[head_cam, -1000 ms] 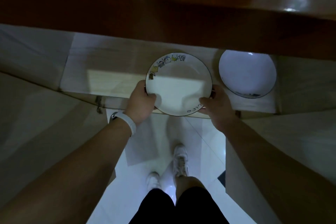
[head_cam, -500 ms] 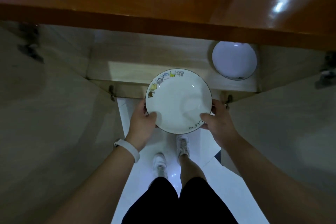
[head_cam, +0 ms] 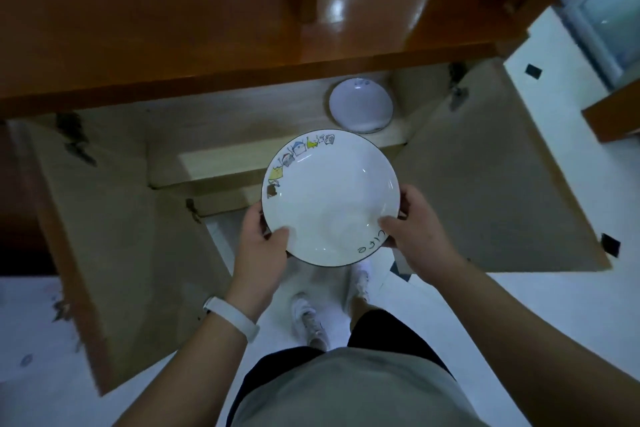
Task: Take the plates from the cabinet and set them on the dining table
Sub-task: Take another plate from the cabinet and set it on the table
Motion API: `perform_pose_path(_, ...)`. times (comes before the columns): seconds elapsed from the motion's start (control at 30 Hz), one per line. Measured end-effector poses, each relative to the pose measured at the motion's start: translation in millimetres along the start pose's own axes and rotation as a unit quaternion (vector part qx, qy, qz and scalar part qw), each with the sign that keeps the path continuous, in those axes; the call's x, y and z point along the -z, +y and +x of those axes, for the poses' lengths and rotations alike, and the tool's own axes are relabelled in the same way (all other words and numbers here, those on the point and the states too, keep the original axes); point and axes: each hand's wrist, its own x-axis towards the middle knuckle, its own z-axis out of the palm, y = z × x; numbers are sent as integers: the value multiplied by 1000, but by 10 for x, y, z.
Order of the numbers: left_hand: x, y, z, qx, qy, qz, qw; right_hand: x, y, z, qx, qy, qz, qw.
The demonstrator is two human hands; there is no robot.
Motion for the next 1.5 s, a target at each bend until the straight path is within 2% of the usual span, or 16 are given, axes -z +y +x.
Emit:
perform_pose_path(0.27, -495, 516, -366, -29, -90, -8, 996, 534, -211, -718, 31, 76, 89, 993)
perform_pose_path(0.43, -1078, 677, -707, -37, -177, 5, 984, 1091, -214, -1200, 55, 164, 119, 978)
perform_pose_path(0.8, -2240, 482, -1917, -73, -312, 48, 946, 2247, 284, -2526, 70, 317, 167, 931)
perform_pose_path(1.1, -3117, -37, -3170, -52, -445, 86, 890, 3093, 1016, -3836, 81, 431, 215, 872)
perform_pose_path(1.33, -3655, -527, -4172, -56, -545, 119, 828, 3531, 1643, -4845, 88, 512, 264, 813)
perform_pose_path(1.5, -3994, -763, -4783, -51, -609, 151, 777, 3696, 1982, -5418, 89, 575, 297, 757)
